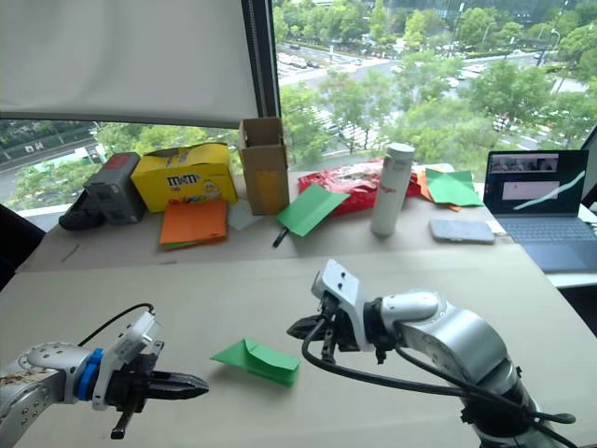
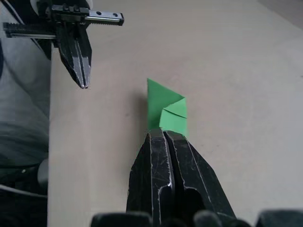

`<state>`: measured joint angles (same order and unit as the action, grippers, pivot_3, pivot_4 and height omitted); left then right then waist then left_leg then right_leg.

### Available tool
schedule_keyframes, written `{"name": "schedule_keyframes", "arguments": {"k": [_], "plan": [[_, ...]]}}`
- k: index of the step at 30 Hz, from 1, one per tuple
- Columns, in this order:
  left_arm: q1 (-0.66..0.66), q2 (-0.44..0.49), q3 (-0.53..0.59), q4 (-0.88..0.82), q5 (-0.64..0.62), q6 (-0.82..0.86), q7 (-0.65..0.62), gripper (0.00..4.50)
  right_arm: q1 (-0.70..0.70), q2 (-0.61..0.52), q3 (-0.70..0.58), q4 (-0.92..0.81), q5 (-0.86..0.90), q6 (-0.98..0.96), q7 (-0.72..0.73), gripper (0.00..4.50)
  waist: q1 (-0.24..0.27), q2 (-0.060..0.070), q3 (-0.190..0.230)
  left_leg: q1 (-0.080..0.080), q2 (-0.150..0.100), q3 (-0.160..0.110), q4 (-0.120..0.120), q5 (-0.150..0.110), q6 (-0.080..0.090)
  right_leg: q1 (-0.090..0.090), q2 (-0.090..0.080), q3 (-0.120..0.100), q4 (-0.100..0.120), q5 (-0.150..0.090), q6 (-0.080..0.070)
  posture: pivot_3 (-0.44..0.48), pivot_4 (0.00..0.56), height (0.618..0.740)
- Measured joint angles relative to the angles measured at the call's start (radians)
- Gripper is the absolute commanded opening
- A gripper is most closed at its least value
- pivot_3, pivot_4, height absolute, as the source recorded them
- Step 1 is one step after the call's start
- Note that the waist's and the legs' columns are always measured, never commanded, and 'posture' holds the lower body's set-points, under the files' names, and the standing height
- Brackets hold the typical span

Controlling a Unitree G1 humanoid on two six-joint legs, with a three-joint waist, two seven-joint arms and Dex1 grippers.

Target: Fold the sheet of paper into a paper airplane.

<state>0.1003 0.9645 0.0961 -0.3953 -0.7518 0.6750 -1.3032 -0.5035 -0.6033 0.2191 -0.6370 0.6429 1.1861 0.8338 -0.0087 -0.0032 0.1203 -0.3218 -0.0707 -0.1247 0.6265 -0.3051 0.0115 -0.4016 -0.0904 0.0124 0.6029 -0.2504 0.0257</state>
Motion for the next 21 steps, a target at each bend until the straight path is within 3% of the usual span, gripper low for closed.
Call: {"name": "schedule_keyframes", "arguments": {"k": [6,14,21], "plan": [[0.031,-0.017,0.029,-0.020,0.014,-0.025,0.040,0.00,-0.005,0.116,0.162,0.119,-0.037,0.018,-0.087,0.04,-0.002,0.000,0.000,0.000,-0.001,0.000,0.000,0.001,-0.001,-0.002,0.000,0.000,0.001,0.001,-0.001,0.000,0.150,0.740],[0.047,-0.025,0.064,0.031,0.122,-0.130,0.101,0.00,-0.005,0.169,0.172,0.264,-0.072,-0.003,-0.127,0.04,0.000,0.000,0.000,0.000,-0.001,0.000,0.000,0.001,-0.002,-0.002,0.000,0.000,0.002,0.001,-0.002,0.000,0.150,0.740],[0.038,-0.040,0.064,0.041,0.133,-0.147,0.115,0.00,-0.084,0.181,0.140,0.384,-0.142,-0.077,-0.160,0.04,-0.001,-0.001,0.000,0.000,-0.001,0.001,0.000,0.001,-0.002,-0.002,0.000,0.000,0.005,0.001,-0.002,0.000,0.150,0.740]]}}
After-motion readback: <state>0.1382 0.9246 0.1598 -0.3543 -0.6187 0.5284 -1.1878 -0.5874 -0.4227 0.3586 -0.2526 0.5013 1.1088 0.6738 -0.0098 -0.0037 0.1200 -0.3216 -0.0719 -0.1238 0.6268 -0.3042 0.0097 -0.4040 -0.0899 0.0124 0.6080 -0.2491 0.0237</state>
